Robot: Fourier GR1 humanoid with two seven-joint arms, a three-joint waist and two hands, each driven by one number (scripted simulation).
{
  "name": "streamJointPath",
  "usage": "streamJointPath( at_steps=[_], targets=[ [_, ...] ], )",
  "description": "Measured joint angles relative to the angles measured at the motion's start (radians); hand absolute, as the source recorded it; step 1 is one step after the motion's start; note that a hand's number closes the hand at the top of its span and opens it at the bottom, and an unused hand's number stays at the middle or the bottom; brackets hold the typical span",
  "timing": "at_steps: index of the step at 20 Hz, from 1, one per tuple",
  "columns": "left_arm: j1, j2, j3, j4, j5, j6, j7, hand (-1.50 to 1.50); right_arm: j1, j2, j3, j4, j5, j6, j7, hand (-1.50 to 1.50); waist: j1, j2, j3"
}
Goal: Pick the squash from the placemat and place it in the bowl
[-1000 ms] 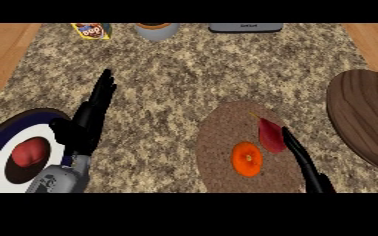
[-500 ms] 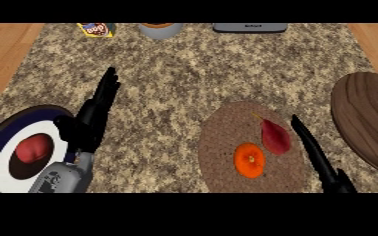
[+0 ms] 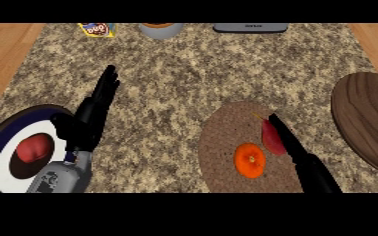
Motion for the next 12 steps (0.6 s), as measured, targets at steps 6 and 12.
streamJointPath(
  at_steps=[6, 12],
  targets=[
    [0.003, -0.039, 0.032, 0.029, -0.039, -0.023, -0.018, 0.0, 0.058, 0.021, -0.042, 0.037, -0.03, 0.057, -0.101, -1.5, -0.004, 0.0, 0.001],
    [0.022, -0.062, 0.05, 0.02, -0.061, -0.041, -0.017, 0.0, 0.128, 0.051, -0.091, 0.053, -0.09, 0.072, -0.24, -1.5, -0.006, -0.001, 0.001]
  ],
)
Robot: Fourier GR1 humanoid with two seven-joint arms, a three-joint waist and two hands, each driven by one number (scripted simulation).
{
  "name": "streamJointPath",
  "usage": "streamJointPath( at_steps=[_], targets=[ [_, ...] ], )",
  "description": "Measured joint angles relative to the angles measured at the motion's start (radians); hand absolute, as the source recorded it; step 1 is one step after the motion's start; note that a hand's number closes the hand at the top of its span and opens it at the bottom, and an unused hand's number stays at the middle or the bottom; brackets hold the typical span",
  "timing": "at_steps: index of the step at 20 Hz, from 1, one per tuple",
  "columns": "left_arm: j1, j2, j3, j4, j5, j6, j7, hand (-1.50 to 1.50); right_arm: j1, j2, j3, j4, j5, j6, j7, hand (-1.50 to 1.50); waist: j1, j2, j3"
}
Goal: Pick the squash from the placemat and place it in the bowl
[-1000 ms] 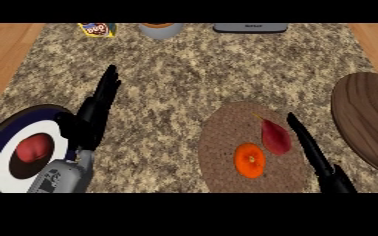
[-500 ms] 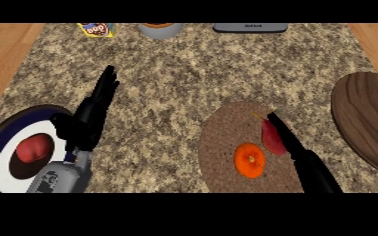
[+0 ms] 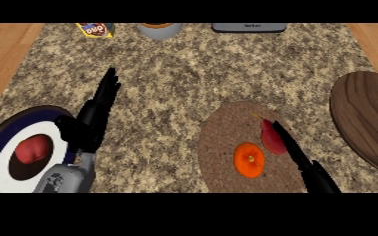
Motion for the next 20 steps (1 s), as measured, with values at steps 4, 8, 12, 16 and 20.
streamJointPath(
  at_steps=[4, 8, 12, 16, 20],
  targets=[
    [-0.014, -0.018, 0.016, 0.014, -0.016, -0.015, 0.006, 0.0, -0.009, 0.062, 0.013, 0.013, 0.009, 0.001, -0.013, -1.5, 0.001, 0.0, 0.0],
    [-0.025, -0.034, 0.036, 0.025, -0.031, -0.031, 0.003, 0.0, 0.024, 0.08, -0.008, 0.014, -0.017, 0.021, -0.048, -1.5, 0.0, 0.0, 0.0],
    [-0.02, -0.04, 0.059, 0.039, -0.039, -0.057, -0.015, 0.0, 0.052, 0.11, -0.006, 0.056, -0.026, 0.029, -0.09, -1.5, 0.0, 0.0, 0.0],
    [0.005, -0.052, 0.055, -0.016, -0.065, -0.055, 0.014, 0.0, 0.032, 0.14, -0.035, 0.119, -0.055, 0.048, -0.121, -1.5, 0.002, 0.0, 0.0],
    [0.009, -0.054, 0.073, -0.021, -0.066, -0.078, 0.023, 0.0, 0.025, 0.172, -0.049, 0.207, -0.051, 0.042, -0.189, -1.5, 0.003, 0.0, 0.0]
  ],
)
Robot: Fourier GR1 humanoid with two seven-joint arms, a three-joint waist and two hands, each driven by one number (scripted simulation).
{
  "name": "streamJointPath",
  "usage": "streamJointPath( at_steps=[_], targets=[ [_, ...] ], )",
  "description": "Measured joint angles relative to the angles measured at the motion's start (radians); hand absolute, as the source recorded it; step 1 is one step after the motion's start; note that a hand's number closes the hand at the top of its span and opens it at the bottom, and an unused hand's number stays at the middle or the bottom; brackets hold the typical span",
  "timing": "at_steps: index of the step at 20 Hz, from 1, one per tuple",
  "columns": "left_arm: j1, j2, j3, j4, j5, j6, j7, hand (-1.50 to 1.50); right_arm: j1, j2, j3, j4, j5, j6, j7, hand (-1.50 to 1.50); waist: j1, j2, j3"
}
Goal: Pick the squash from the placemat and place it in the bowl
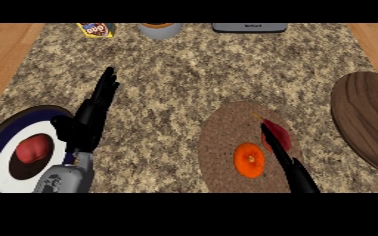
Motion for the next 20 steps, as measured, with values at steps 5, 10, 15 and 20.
streamJointPath(
  at_steps=[5, 10, 15, 20],
  targets=[
    [0.019, -0.019, 0.012, -0.003, -0.019, -0.022, -0.012, 0.0, -0.011, 0.035, -0.004, 0.062, 0.039, -0.008, -0.035, -1.5, 0.0, 0.0, 0.0],
    [0.006, -0.03, 0.021, 0.008, -0.03, -0.022, -0.012, 0.0, -0.029, 0.044, 0.007, 0.128, 0.136, -0.049, -0.041, -1.5, 0.001, -0.005, -0.003],
    [0.004, -0.036, 0.023, -0.011, -0.032, -0.028, 0.014, 0.0, -0.062, 0.045, 0.004, 0.181, 0.174, -0.046, -0.066, -1.5, 0.002, -0.012, -0.009],
    [-0.014, -0.049, 0.026, 0.003, -0.044, -0.026, 0.013, 0.0, -0.096, 0.053, 0.01, 0.236, 0.191, -0.025, -0.078, 1.5, -0.001, -0.014, -0.012]
  ],
)
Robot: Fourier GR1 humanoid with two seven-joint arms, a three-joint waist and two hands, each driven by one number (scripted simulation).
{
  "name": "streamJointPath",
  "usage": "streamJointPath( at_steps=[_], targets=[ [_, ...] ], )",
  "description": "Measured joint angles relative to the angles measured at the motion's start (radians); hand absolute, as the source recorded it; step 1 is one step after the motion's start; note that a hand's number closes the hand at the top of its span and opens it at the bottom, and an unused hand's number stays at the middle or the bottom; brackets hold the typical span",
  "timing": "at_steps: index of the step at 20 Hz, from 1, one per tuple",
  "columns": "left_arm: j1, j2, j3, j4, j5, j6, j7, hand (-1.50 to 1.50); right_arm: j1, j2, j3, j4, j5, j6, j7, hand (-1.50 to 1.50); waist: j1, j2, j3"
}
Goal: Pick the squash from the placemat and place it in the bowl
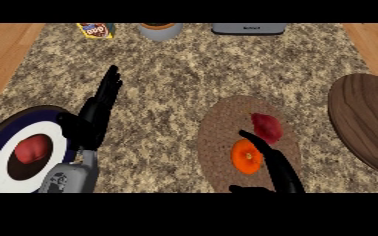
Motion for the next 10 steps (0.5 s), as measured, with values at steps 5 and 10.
streamJointPath(
  at_steps=[5, 10],
  targets=[
    [0.007, 0.007, 0.006, -0.02, 0.001, -0.013, 0.014, 0.0, -0.044, -0.015, 0.038, 0.078, 0.077, 0.008, -0.065, 1.5, 0.003, 0.005, 0.004],
    [0.015, -0.008, 0.009, 0.008, -0.013, -0.016, -0.018, 0.0, -0.055, 0.012, 0.031, 0.115, 0.095, -0.01, -0.111, 1.5, 0.0, 0.005, 0.004]
  ],
)
